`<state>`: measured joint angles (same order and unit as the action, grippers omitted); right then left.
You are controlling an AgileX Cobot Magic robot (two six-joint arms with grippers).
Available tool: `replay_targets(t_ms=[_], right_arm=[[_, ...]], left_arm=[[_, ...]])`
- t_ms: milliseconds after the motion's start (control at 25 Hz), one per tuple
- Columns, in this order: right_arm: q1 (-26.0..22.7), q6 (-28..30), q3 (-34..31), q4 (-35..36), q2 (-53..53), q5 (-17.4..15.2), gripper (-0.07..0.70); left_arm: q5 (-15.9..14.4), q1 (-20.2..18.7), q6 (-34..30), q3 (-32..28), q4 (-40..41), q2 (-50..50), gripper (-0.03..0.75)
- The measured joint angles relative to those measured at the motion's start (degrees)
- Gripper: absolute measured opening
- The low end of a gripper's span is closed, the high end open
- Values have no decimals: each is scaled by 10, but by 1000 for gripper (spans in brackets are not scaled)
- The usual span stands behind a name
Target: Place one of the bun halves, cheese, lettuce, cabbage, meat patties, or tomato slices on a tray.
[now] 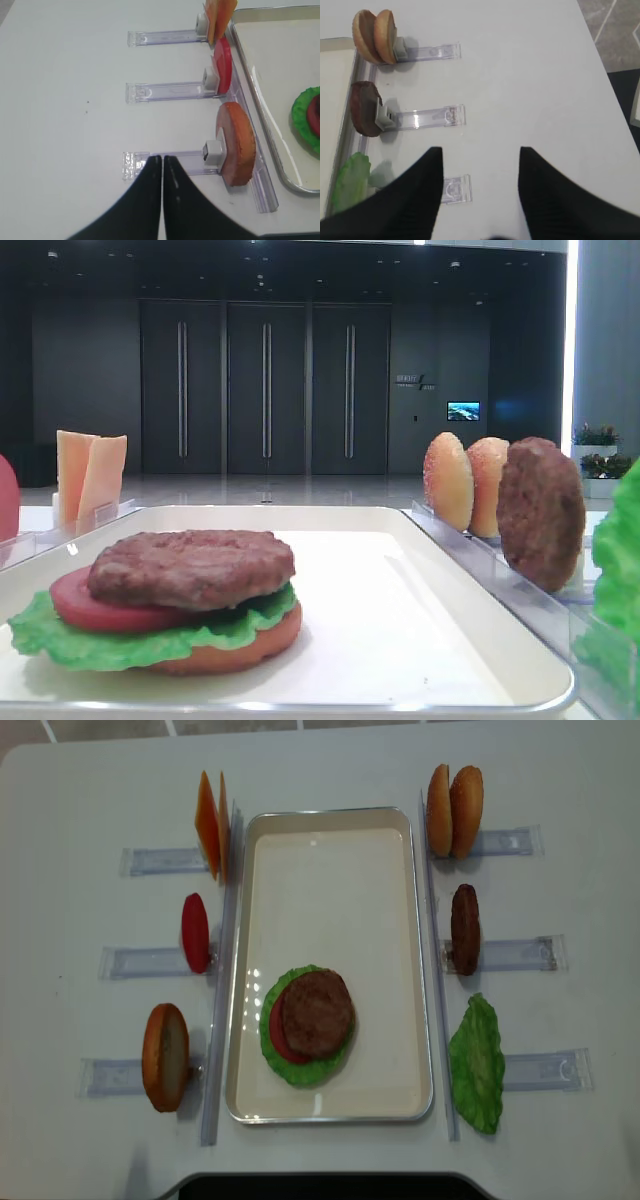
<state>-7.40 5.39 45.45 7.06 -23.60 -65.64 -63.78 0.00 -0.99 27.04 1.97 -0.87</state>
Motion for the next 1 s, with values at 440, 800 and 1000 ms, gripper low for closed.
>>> replay_targets(t_ms=[440,800,1000], right_arm=[[1,-2,-151,-19,179,18,272],[51,4,-164,-17,218,7,233],[51,5,-164,-16,220,7,233]], left_arm=[[0,0,0,0,0,0,-1],[0,0,0,0,0,0,-1],[0,0,0,0,0,0,-1]])
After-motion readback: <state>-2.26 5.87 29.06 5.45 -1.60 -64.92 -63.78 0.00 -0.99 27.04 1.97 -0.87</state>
